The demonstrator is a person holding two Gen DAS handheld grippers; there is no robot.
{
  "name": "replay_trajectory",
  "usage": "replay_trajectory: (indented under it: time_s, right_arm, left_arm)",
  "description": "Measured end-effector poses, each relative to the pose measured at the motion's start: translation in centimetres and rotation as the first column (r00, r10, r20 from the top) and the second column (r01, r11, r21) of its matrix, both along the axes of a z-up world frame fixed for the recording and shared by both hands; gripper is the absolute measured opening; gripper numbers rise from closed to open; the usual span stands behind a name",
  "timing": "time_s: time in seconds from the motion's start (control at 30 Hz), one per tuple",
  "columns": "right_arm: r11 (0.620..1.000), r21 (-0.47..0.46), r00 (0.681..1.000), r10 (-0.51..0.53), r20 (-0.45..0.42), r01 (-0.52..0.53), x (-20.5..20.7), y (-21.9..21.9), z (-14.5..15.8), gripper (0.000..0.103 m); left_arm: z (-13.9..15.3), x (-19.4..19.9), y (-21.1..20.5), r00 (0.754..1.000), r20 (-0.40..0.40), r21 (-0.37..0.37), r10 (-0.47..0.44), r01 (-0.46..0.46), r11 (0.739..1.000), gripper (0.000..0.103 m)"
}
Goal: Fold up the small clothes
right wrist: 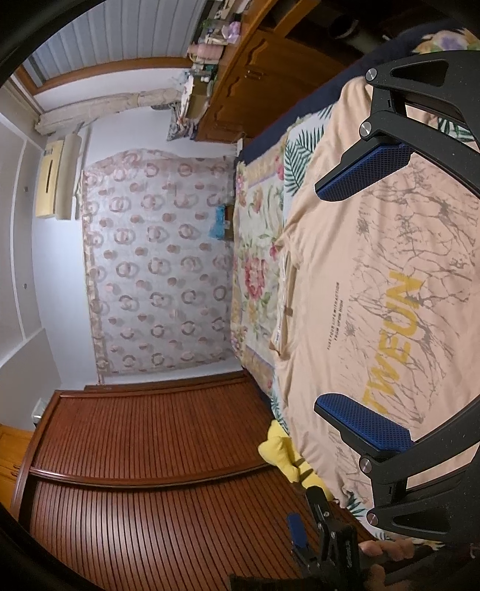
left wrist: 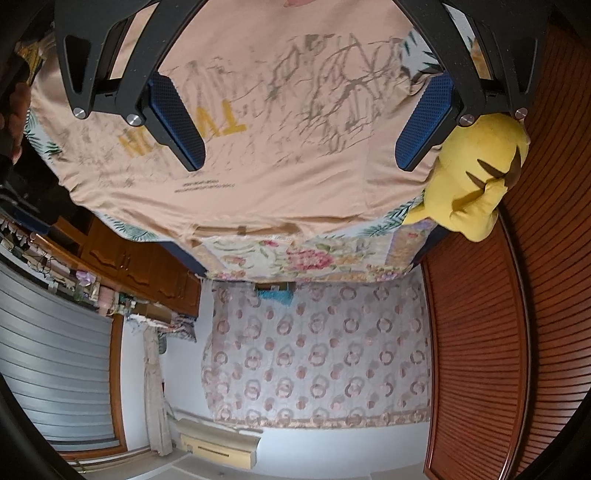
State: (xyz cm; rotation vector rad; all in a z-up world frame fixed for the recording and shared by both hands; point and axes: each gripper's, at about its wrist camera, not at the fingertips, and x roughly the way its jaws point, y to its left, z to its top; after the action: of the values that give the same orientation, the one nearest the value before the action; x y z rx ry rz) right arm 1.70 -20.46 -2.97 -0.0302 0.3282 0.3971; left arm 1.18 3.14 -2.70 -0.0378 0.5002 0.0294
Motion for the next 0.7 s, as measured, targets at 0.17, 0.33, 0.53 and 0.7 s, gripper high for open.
replay_trajectory:
  time_s: [0.17, 0.33, 0.53, 0.7]
  right_arm:
    - [0.998, -0.027, 0.999, 0.05, -0.016, -0.051, 0.9, 0.6, 0.1, 0.103]
    - [0.989, -0.075, 0.991, 0.122, -0.059, -0.126, 2.1, 2.0, -0.1, 0.103]
    - [0.969, -0.117, 0.971, 0.2, -0.133, -0.215, 3.1, 2.6, -0.6, 0.103]
    - [0.947, -0.145, 0.947, 0.258, -0.191, -0.288, 3.9, 2.8, -0.7, 0.103]
  left_arm:
    - [-1.4, 0.9, 2.0, 0.999, -0.045, -0.008, 0.011, -0.012, 1.0, 0.103]
    - [-2.5, 1.4, 4.0, 0.997, -0.078, -0.01, 0.016, -0.017, 1.0, 0.103]
    - [-3.5, 1.8, 7.1, 0.994, -0.107, 0.0, 0.028, -0.029, 1.0, 0.103]
    - [-3.9, 2.1, 10.9, 0.99, -0.119, 0.003, 0.075, -0.075, 0.997, 0.097]
